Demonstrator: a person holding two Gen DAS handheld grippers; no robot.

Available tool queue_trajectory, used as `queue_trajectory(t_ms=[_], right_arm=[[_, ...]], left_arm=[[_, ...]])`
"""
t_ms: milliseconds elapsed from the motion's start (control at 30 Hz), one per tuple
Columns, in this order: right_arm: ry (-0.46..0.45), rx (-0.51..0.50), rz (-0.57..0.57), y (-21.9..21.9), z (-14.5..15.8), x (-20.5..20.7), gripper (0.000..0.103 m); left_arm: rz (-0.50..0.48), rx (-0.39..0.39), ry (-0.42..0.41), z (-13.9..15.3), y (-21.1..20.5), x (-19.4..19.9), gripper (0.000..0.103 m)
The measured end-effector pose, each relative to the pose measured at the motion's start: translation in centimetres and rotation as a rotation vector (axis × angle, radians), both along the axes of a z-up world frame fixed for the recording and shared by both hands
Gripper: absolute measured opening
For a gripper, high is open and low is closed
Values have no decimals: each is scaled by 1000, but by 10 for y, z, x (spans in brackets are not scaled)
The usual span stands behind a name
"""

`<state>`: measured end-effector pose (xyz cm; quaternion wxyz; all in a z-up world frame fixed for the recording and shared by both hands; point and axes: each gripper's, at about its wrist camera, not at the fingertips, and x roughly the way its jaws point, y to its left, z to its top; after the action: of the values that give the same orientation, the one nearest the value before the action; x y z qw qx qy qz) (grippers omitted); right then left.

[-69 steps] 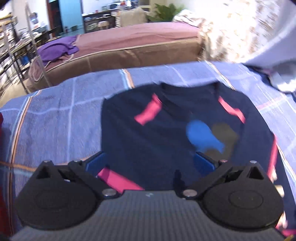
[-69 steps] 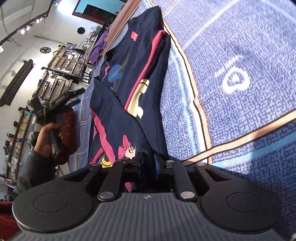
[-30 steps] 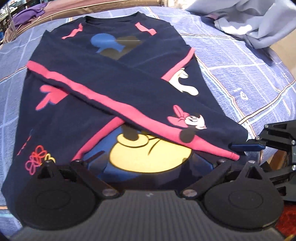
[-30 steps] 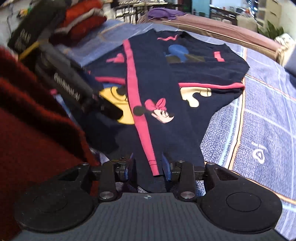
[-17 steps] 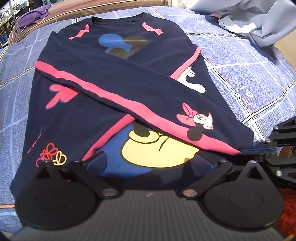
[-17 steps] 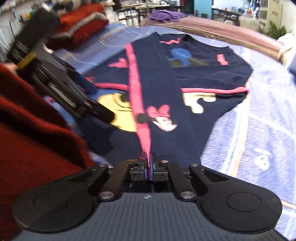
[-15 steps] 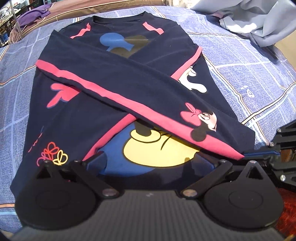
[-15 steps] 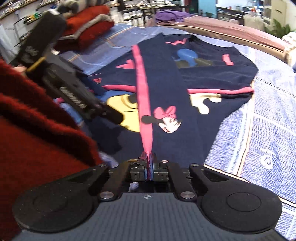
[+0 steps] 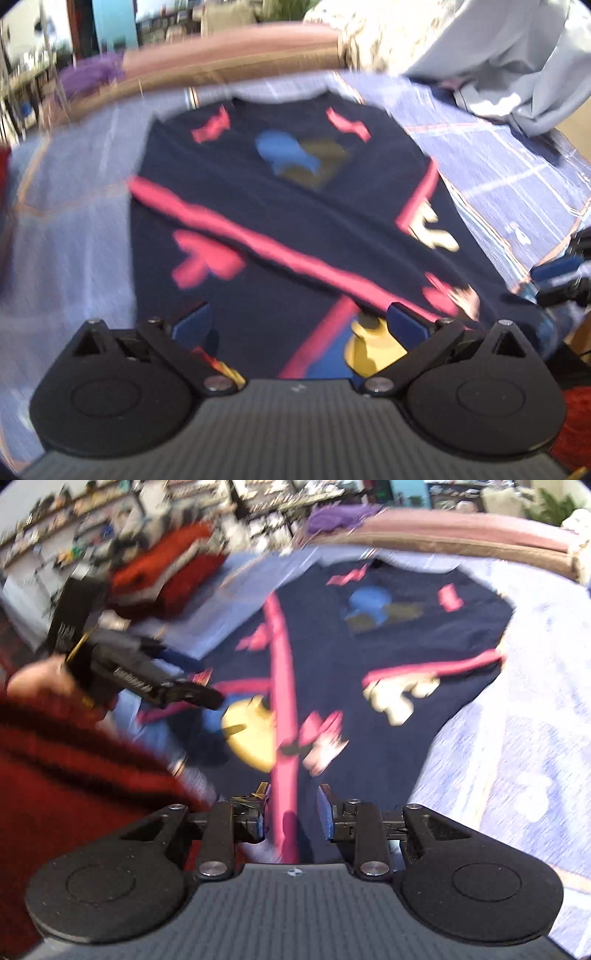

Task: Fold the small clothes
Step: 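Straighten the crossed sleeve cuff with the right gripper and release, then grasp the sweatshirt hem with the left gripper while the right gripper grasps the hem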

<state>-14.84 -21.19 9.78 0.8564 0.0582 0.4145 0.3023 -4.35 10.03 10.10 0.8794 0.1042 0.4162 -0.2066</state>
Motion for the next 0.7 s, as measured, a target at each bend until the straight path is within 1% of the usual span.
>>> queue_trajectory(t_ms=[33,67,133,167,233,300,367,467,500,600,667,700], right_arm=[[-6,-2,-35,-5,2,12,60],[-14,3,-71,-11,3,26,61],[-15,15,-132,-20,4,55,66],[-6,22,-159,-25,4,73,67],[3,39,-204,-34,1,107,68],[-10,25,-236,-41,-4,141,70],[-36,3,-259,-49,-10,169,70],[-35,-9,-281,-61,-23,207,71],[-34,-12,-297,-65,-28,219,71],[-44,25,-298,-72,-40,250,71],[-43,27,-297,-74,-49,271,71],[-36,33,-301,-75,-53,281,72]], left_arm=[[-18,28,-55,6,3,13,103],[-30,63,-101,11,5,27,103],[-55,134,-163,15,8,60,103],[-72,161,-187,15,9,77,103],[-117,174,-212,14,11,113,102],[-141,171,-207,11,13,148,102],[-111,152,-189,6,24,184,102],[-73,78,-169,-2,43,236,102],[-63,68,-172,-7,49,250,102],[-32,37,-186,-17,60,294,102],[13,-21,-192,-25,62,318,102],[-3,-63,-163,-30,62,329,101]])
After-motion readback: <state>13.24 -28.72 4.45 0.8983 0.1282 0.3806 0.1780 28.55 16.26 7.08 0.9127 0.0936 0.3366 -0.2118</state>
